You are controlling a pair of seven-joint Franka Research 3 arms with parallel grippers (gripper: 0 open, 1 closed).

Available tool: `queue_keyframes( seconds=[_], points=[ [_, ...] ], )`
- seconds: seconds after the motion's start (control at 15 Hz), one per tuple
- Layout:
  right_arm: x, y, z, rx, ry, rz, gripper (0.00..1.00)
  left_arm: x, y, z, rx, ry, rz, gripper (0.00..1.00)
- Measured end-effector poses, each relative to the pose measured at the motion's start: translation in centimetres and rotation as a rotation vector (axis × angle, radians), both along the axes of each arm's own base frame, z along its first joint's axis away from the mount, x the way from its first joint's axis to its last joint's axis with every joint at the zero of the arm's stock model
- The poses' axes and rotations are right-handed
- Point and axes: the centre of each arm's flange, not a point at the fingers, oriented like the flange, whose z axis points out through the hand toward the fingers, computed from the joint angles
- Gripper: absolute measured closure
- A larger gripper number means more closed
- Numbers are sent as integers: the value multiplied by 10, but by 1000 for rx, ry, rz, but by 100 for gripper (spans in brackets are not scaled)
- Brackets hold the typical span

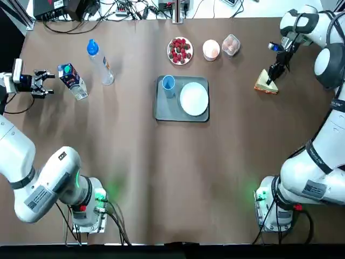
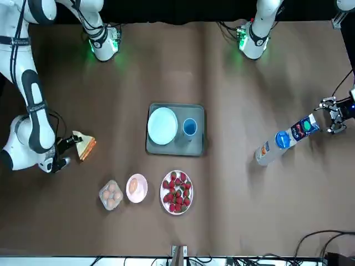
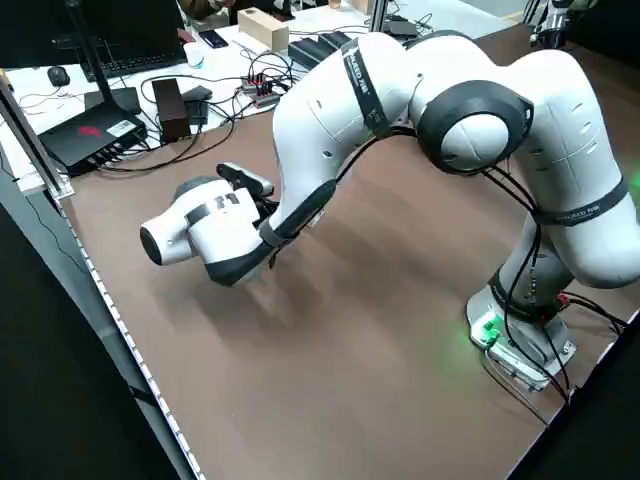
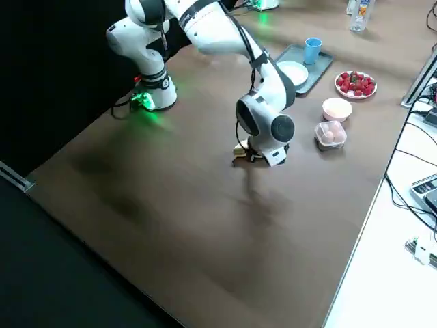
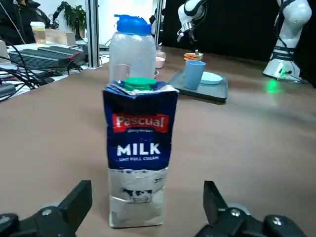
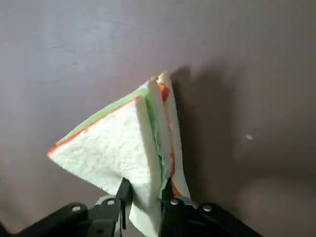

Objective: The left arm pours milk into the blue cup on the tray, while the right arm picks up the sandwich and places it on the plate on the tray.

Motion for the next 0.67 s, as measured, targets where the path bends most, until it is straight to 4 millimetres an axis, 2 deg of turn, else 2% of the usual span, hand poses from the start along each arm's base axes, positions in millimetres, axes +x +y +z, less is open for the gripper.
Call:
queue_keyframes(
  seconds=[0.2, 0.27, 0.4, 0.53, 0.67],
  points=[
    [14, 30, 32, 74, 21, 14, 75, -5, -14, -13, -11, -83, -41, 0],
    [24, 59, 66, 104, 23, -19, 78, -2, -25, -19, -10, -131, -65, 0],
    [29, 99, 96, 79, 41, -72, 78, 2, -29, -19, -7, -147, -72, 0],
    [31, 151, 114, 56, 63, -114, 79, 5, -29, -15, -8, -162, -62, 0],
    [27, 207, 120, 19, 99, -138, 80, 12, -31, -5, -9, -189, -54, 0]
  ],
)
